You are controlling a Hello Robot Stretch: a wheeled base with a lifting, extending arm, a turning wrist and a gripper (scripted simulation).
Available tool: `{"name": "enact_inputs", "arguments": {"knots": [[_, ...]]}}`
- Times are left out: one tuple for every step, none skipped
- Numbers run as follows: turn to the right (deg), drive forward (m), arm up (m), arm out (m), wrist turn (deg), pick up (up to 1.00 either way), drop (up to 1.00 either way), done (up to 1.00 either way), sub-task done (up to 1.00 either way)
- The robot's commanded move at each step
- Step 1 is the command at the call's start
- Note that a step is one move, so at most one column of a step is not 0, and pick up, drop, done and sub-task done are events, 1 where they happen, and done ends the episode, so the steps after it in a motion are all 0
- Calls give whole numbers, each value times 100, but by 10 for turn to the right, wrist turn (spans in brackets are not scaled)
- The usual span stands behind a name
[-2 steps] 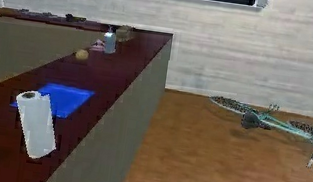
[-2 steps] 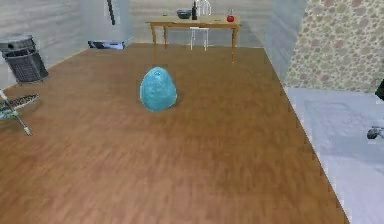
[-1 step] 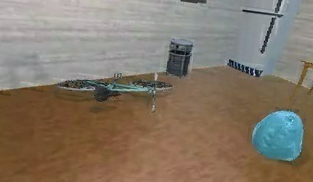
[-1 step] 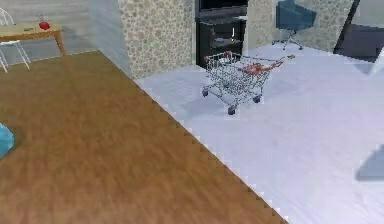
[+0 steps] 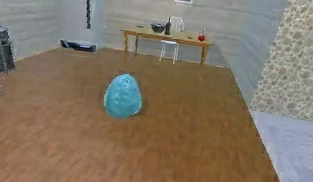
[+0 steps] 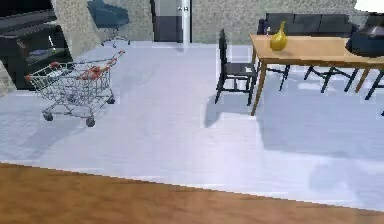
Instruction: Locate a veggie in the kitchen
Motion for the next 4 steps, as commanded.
{"name": "enact_inputs", "arguments": {"knots": [[450,0,0,0,0,0,0,0,0],[60,0,0,0,0,0,0,0,0],[0,20,0,0,0,0,0,0,0],[-450,0,0,0,0,0,0,0,0]]}}
